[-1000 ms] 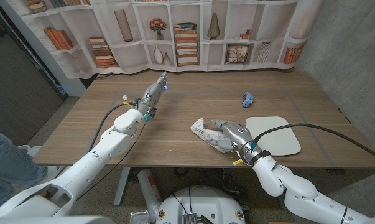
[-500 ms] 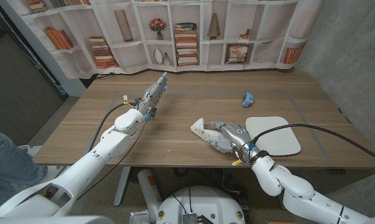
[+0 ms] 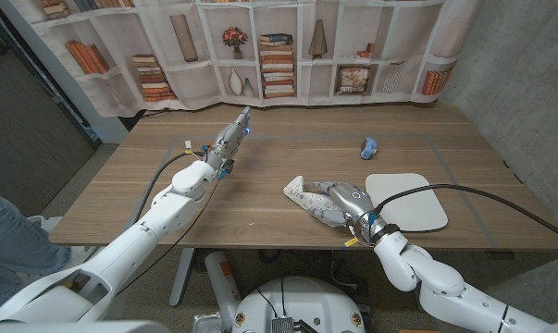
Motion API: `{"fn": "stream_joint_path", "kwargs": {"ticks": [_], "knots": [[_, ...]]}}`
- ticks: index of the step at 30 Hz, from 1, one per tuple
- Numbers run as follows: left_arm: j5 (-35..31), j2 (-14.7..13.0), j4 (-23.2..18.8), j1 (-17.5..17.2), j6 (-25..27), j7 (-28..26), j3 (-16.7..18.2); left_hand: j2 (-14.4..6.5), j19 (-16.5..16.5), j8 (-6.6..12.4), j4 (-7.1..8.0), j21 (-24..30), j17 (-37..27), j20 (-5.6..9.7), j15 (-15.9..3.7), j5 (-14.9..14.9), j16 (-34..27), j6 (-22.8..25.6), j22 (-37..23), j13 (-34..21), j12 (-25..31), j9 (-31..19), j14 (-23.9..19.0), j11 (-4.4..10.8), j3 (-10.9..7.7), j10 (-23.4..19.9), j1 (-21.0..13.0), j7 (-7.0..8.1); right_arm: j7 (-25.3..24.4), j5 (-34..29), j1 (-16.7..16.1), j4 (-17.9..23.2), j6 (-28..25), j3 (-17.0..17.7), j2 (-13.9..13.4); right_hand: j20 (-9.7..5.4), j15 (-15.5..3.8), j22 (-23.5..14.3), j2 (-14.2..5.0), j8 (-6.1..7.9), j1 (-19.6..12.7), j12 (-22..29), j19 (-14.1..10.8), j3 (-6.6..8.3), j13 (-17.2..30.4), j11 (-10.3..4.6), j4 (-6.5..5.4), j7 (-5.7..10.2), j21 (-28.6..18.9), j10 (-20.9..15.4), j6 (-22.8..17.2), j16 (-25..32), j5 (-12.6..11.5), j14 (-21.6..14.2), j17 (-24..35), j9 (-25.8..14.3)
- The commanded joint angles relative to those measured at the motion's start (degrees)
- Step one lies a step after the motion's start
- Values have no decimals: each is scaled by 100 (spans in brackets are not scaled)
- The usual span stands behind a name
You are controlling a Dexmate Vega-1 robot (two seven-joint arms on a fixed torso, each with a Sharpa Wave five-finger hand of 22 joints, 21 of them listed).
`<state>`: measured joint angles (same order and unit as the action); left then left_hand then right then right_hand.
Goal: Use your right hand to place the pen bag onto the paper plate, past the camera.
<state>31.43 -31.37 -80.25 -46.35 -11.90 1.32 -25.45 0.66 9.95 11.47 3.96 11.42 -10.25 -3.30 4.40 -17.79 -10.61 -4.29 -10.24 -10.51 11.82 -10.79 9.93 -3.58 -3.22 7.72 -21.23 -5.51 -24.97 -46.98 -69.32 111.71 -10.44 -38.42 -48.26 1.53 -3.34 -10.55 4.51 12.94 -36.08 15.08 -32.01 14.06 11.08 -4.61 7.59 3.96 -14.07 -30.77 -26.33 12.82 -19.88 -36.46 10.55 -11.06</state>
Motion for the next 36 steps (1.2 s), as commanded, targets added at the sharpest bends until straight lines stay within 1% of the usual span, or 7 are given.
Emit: {"fn": "stream_joint_path", "kwargs": {"ticks": [1,10,13,15,19,30,36], "knots": [[-15,57,73,58,27,-3,-42,11,298,-4,8,12,-26,-24,52,5,-18,-13,-22,-27,-35,-18,130,1,42,70,-81,22,-35,-23,40,-77,-25,-36,-42,-43,-409,-16,-62,116,-15,134,-118,23,29,-128,-47,180,36,-315,-421,89,38,-395,44,-21],[-40,63,62,76,70,-22,-68,2,300,-3,9,12,-26,-27,57,9,-20,-10,-22,-28,-34,-18,125,2,52,76,-89,19,20,9,56,-120,-108,-62,-25,-70,-391,-17,-61,168,-23,214,-223,29,34,-187,-47,242,28,-549,-666,54,66,-462,43,-22],[-37,60,56,78,89,-27,-69,-2,306,-4,9,10,-27,-30,59,11,-18,-12,-23,-28,-34,-18,130,-3,55,79,-92,19,-9,-6,67,-141,-116,-78,-17,-165,-455,-19,-76,175,-35,233,-302,40,35,-210,-48,263,14,-619,-743,76,77,-594,44,-23],[-28,64,66,79,87,-15,-69,-4,306,-2,9,10,-27,-28,55,12,-19,-9,-23,-28,-34,-18,128,1,58,80,-94,24,-44,-28,76,-156,-114,-90,-16,-203,-546,-19,-101,171,-45,258,-324,55,36,-247,-52,322,25,-705,-796,131,90,-817,48,-25],[-27,64,70,71,90,-19,-71,-8,305,-3,9,11,-27,-37,61,14,-18,-10,-23,-28,-35,-18,131,9,61,86,-97,21,-89,-31,86,-161,-89,-100,-21,-229,-700,-22,-129,174,-59,328,-332,78,39,-335,-58,405,57,-930,-931,202,122,-1177,64,-29],[-8,36,16,31,120,-44,-51,-17,306,0,11,11,-27,-41,62,19,-17,-3,-23,-28,-33,-19,135,-2,70,89,-102,14,-333,-17,102,-221,29,-91,-5,-297,-879,-24,-188,284,-177,525,-510,165,49,-453,-21,551,57,-1583,-1446,244,179,-1581,102,-46],[21,55,46,41,117,-14,-54,-21,309,0,12,10,-28,-44,59,21,-18,-3,-23,-29,-31,-19,134,-4,75,86,-105,16,-408,1,90,-214,36,-68,6,-352,-935,-26,-310,370,-358,653,-622,293,106,-537,23,672,54,-1964,-1813,276,198,-1833,113,-58]]}}
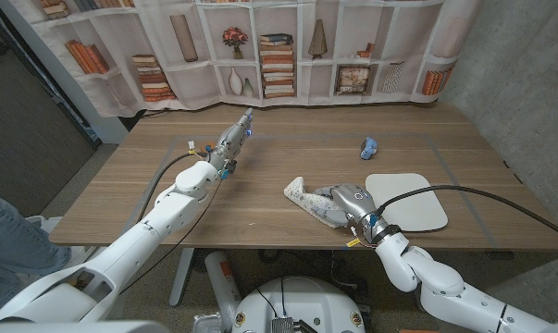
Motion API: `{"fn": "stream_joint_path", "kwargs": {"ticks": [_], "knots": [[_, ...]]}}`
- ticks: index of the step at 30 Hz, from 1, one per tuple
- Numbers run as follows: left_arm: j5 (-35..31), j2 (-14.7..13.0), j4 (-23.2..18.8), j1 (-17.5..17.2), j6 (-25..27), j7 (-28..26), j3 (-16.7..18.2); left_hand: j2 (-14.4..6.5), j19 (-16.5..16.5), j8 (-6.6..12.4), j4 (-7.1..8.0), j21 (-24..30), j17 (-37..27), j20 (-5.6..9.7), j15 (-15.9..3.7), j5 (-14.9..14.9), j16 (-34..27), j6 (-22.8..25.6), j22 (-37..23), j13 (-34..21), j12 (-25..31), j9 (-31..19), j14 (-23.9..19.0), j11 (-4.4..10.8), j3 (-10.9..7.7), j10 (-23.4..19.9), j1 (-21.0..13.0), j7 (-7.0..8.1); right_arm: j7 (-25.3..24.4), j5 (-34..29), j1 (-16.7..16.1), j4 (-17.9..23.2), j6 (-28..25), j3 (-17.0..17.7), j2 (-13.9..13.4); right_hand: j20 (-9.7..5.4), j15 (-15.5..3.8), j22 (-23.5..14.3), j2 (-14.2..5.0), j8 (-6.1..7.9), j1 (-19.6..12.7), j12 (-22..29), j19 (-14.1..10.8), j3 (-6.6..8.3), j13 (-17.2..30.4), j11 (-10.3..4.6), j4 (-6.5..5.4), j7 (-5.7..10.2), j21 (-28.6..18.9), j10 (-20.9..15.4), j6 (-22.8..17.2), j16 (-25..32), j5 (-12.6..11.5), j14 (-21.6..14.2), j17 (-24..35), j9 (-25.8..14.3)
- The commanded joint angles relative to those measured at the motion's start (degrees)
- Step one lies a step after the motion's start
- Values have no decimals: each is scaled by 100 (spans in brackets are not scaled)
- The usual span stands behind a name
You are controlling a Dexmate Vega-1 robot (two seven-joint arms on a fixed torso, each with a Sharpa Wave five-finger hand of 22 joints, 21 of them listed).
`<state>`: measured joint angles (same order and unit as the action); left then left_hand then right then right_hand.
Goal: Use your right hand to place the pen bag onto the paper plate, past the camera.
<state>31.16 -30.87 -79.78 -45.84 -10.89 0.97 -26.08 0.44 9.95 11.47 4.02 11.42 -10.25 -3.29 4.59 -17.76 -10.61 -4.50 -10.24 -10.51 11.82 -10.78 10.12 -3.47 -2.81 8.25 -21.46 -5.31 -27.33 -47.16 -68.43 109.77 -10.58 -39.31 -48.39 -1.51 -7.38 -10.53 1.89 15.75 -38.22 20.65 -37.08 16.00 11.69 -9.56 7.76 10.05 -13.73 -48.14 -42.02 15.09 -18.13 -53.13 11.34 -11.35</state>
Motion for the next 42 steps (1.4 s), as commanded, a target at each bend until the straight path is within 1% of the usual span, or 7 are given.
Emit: {"fn": "stream_joint_path", "kwargs": {"ticks": [1,6,8,13,32,37,42], "knots": [[53,10,9,-9,7,29,8,0,308,0,6,11,-28,-47,39,19,-18,18,-23,-29,-32,-19,114,-7,35,37,-84,-3,-174,26,-1,-18,49,24,22,-60,-533,-27,-74,98,-180,125,-135,125,57,-58,12,82,21,-311,-294,59,32,-228,38,-34],[54,15,20,-9,-11,45,4,-4,309,-1,7,11,-28,-52,46,21,-18,17,-23,-29,-28,-19,113,-13,40,30,-87,-3,-212,9,-27,-8,-8,29,42,-94,-555,-28,-151,213,-355,226,-186,233,101,-135,60,150,34,-626,-617,47,78,-346,48,-89],[45,11,13,-15,-11,36,2,-6,309,-2,7,11,-28,-52,46,22,-18,15,-23,-29,-28,-19,113,-13,42,31,-88,-3,-237,3,-34,-11,-9,28,43,-123,-559,-29,-205,313,-481,293,-207,307,135,-149,82,188,47,-851,-824,58,115,-463,61,-135],[46,0,-10,-35,1,28,2,-10,313,-2,8,10,-28,-63,41,25,-19,14,-24,-29,-30,-20,113,-5,47,39,-91,0,-318,-4,-47,-22,4,28,51,-156,-570,-32,-272,413,-594,342,-268,379,174,-168,86,220,42,-1031,-999,59,160,-554,78,-184],[99,39,67,-29,-73,96,12,-24,307,-1,9,13,-28,-76,49,34,-18,17,-24,-29,-26,-20,116,-12,67,38,-103,-5,-338,5,-52,93,-6,115,2,-186,-577,-34,-318,444,-608,327,-291,404,207,-176,43,223,50,-1047,-1004,78,214,-668,100,-223],[80,37,65,2,-63,110,-2,-28,308,-2,10,13,-28,-75,46,36,-17,15,-24,-29,-24,-20,120,-19,72,38,-106,-4,-324,58,-71,152,17,166,-28,-213,-567,-34,-303,450,-602,317,-188,400,223,-177,32,227,98,-1053,-986,44,248,-638,96,-242],[75,48,84,22,-68,118,-9,-31,301,-3,10,16,-28,-79,56,38,-16,12,-24,-29,-24,-20,121,-11,77,39,-110,-2,-277,39,-88,239,5,213,-86,-209,-569,-34,-298,445,-606,302,-175,402,231,-174,31,226,106,-1028,-958,24,262,-615,94,-249]]}}
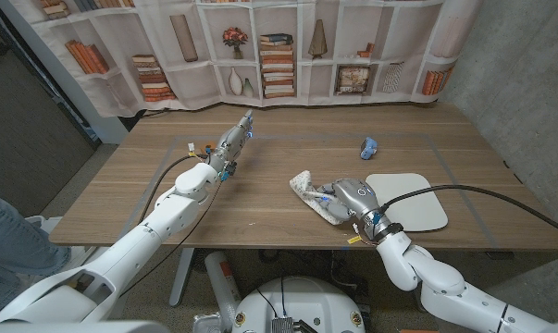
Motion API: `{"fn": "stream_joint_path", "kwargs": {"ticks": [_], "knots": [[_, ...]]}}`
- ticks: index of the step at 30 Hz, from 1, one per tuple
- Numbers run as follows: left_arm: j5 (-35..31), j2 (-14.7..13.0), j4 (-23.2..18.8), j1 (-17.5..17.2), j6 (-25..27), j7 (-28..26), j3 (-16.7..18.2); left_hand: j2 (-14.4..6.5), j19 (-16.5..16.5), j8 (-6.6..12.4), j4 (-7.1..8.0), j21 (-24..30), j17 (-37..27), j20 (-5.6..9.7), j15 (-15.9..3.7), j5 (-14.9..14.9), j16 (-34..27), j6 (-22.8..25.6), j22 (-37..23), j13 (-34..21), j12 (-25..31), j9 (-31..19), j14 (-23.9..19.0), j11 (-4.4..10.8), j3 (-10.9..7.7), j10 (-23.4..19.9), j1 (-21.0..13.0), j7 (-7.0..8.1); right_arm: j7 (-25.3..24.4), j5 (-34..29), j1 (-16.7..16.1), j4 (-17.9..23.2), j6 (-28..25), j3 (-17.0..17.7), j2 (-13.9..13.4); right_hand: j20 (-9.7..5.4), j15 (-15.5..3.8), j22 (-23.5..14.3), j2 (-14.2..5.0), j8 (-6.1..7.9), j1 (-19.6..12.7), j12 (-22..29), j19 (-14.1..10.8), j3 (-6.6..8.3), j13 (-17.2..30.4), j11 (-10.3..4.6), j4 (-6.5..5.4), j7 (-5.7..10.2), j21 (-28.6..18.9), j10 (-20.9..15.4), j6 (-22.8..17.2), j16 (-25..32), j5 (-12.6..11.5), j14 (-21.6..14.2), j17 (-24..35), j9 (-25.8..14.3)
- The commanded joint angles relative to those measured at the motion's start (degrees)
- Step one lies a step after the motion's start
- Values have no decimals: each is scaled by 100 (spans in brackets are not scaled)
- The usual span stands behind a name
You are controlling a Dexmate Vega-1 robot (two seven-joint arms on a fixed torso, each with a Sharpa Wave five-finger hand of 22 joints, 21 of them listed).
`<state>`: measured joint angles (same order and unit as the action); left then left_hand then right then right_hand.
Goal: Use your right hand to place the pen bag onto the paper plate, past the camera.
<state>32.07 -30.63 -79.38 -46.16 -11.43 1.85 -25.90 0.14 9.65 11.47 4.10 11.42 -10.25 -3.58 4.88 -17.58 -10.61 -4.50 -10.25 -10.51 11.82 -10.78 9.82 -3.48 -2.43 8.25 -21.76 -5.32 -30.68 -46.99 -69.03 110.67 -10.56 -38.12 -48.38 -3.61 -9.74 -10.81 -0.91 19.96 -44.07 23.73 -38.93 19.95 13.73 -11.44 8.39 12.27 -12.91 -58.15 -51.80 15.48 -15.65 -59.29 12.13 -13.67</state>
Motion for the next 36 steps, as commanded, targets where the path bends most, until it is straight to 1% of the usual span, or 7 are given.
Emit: {"fn": "stream_joint_path", "kwargs": {"ticks": [1,13,23,36], "knots": [[-19,24,45,54,-19,29,-26,-2,331,-4,2,16,-28,-47,23,21,-16,11,-24,-30,-26,-20,151,-24,40,43,-80,-1,54,20,-30,161,9,105,-95,1,-332,-7,-17,24,-20,-6,11,7,27,14,-33,4,24,-27,19,-16,14,1,14,-17],[-14,69,106,74,-90,54,-30,-9,321,-3,0,20,-28,-53,20,26,-18,12,-24,-30,-22,-20,147,-9,51,39,-92,-5,71,-33,20,258,165,223,-212,8,-339,-7,-30,29,-34,-13,25,17,33,13,-34,8,32,-24,21,-29,24,11,15,-25],[-35,92,121,93,-94,39,-45,-16,321,-4,-2,19,-28,-56,19,30,-18,9,-24,-30,-24,-20,148,-24,60,47,-102,-4,39,5,71,237,270,344,-227,15,-339,-6,-39,29,-43,-23,42,24,40,12,-37,8,41,-14,32,-44,35,27,14,-33],[-47,54,80,107,-58,43,-39,-22,320,-2,-4,19,-28,-57,18,34,-19,12,-24,-30,-20,-20,146,-19,70,40,-113,-5,50,-92,52,309,148,489,-284,11,-344,-6,-61,36,-58,-28,45,38,46,12,-40,8,44,-17,26,-49,41,26,17,-39]]}}
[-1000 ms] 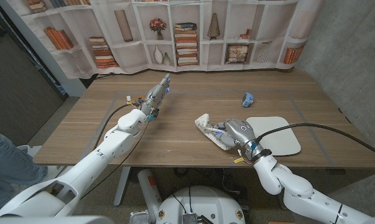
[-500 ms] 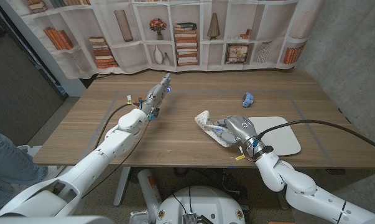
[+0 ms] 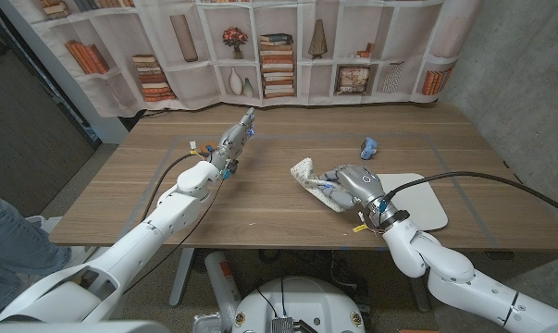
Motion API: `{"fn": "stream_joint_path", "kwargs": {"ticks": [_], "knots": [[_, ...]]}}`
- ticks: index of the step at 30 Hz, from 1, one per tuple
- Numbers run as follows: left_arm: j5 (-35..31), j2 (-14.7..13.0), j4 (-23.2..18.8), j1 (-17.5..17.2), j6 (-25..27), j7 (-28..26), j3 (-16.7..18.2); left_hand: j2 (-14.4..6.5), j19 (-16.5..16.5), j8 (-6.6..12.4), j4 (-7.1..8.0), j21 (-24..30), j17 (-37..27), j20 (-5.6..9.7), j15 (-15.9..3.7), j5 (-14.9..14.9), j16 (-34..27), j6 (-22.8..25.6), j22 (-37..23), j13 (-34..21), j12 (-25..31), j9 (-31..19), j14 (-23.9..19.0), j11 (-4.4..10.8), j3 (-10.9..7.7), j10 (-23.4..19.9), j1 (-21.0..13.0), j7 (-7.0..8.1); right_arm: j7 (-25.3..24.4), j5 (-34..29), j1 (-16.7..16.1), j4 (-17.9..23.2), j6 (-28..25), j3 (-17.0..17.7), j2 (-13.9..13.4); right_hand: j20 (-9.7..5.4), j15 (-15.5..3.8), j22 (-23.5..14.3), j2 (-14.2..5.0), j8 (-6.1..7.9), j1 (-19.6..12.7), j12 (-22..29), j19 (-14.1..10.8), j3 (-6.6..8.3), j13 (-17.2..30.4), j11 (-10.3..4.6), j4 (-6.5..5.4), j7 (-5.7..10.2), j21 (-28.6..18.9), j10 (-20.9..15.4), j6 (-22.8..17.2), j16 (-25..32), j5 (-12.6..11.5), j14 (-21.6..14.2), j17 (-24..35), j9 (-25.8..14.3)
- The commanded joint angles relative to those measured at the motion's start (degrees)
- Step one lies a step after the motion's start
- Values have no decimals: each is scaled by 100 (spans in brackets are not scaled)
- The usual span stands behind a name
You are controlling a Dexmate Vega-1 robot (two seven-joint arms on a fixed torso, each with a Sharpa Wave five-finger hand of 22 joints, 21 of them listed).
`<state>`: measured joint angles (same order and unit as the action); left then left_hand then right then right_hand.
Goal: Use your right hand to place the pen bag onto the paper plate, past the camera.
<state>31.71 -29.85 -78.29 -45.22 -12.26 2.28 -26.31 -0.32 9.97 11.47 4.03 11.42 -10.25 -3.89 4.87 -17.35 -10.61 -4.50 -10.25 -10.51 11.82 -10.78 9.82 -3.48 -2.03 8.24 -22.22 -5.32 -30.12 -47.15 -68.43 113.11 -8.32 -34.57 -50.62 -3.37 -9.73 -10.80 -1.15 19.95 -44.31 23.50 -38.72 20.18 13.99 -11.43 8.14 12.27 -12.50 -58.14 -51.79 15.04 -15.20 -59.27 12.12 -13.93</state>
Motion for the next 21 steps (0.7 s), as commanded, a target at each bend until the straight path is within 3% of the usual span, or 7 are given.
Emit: {"fn": "stream_joint_path", "kwargs": {"ticks": [1,21], "knots": [[-13,-28,-36,9,28,-5,5,23,288,-2,3,20,-28,-26,18,11,-19,13,-24,-29,-20,-21,146,-19,30,41,-68,-6,6,-82,-11,81,-84,149,-78,-13,-345,-7,-39,37,-38,-5,30,16,21,11,-13,8,5,-18,25,-7,-2,27,18,-14],[-26,-173,-269,-111,97,-89,66,12,284,-3,1,20,-28,-21,15,17,-19,11,-25,-29,-21,-21,145,-16,44,45,-83,-7,-133,-13,-201,207,-135,510,-320,-12,-347,-7,-61,44,-59,-11,42,32,28,10,-14,8,12,-21,21,-13,7,24,21,-21]]}}
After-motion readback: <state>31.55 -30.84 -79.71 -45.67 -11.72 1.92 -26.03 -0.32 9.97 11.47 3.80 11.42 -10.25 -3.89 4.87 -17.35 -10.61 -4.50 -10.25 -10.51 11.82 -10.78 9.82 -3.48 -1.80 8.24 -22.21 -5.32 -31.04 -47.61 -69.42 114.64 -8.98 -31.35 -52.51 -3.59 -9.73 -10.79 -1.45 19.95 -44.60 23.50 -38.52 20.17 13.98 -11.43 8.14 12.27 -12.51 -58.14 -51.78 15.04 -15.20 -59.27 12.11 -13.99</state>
